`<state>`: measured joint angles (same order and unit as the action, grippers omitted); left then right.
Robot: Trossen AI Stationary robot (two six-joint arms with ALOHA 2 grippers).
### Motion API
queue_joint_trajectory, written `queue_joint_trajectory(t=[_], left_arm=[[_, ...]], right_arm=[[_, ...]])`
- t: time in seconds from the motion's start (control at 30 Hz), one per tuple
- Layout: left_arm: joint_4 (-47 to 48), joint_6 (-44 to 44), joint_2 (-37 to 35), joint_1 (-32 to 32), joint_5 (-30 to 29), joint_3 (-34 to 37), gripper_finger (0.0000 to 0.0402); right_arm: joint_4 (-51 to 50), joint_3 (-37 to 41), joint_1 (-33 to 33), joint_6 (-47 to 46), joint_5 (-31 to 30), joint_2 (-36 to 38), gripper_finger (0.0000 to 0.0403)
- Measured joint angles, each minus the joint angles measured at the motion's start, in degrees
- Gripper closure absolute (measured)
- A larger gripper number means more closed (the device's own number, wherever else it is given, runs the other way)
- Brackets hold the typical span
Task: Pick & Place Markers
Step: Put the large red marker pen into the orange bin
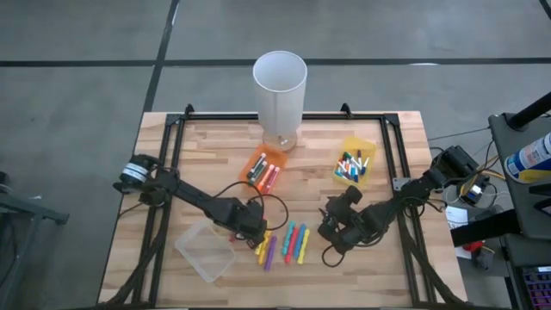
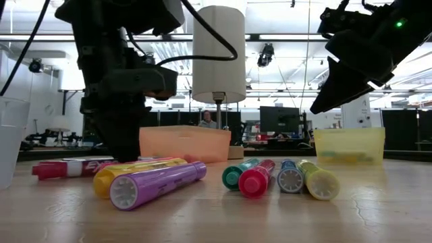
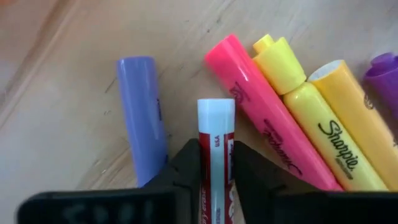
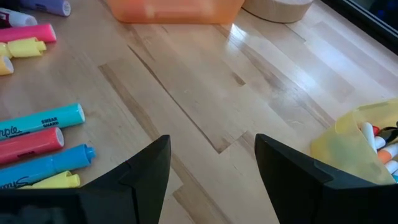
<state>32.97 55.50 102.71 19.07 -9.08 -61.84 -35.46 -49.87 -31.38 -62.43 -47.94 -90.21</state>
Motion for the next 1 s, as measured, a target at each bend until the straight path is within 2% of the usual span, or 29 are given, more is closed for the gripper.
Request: queue_joint_trajectory(t=[0.07,0.47,0.67,0.9,1.0], left_arm=[[-0.8,-0.1,0.0,-0.3,0.1,-0.3,0.0353],[3.3,-3.5,-2.7,-0.7,-0.1,-4.6,0.0354],[8.9,-5.9,-4.9,-1.6,-4.7,-9.1,0.0354],[16.2,-10.0,-7.2,-3.6,-12.6,-13.9,0.0354],[17.9,-12.0,-7.5,-6.1,-13.8,-15.3,0.0354]], right_arm=[[0.0,0.0,0.0,0.0,0.0,0.0,0.0175],[-0.3,-1.0,0.0,5.0,-1.4,1.3,0.0176],[-0.6,-3.1,0.0,12.2,-6.0,6.6,0.0177],[0.1,-3.4,0.0,15.4,-7.8,13.9,0.0177],[0.1,-3.4,0.0,16.4,-7.9,15.1,0.0177]])
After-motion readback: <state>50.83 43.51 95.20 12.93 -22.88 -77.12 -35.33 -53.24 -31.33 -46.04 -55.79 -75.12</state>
